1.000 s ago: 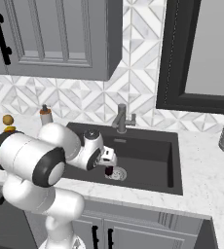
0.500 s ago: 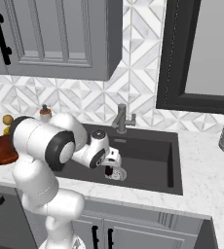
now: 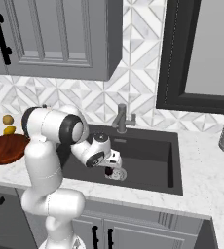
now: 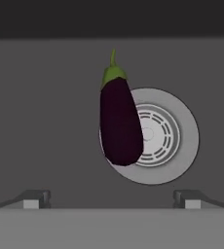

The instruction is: Pick the eggplant from the sink and place it in the bowl. Then pick the bowl and place it in the microwave. Then close the microwave door and press the start button.

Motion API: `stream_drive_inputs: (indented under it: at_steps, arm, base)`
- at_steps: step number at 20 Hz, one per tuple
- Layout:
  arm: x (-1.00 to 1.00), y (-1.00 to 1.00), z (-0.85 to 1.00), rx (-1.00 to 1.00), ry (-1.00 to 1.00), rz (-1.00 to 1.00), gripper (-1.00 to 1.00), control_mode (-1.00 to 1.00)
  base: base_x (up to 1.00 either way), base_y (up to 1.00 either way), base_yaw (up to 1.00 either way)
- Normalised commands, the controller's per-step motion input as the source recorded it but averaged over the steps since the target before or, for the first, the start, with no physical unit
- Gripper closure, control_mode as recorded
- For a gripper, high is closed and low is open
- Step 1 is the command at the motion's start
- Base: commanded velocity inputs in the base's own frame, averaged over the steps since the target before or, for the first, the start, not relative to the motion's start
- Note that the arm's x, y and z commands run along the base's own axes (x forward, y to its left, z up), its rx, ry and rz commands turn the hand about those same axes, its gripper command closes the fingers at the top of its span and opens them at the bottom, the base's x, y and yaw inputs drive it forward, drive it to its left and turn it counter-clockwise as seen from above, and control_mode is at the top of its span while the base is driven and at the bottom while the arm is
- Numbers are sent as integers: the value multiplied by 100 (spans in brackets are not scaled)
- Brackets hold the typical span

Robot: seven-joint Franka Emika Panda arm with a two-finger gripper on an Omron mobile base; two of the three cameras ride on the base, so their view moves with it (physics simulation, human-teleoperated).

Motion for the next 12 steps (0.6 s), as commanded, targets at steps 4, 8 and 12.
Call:
stream_drive_inputs:
  at_steps: [4, 8, 12]
  arm:
    - [39, 0, -27, 0, 0, 0, -100, -100]
    - [32, 0, -26, 0, 0, 0, -100, -100]
    - [25, 0, -26, 0, 0, 0, -100, -100]
  base:
    - [0, 0, 0]
    - [0, 0, 0]
    - [0, 0, 0]
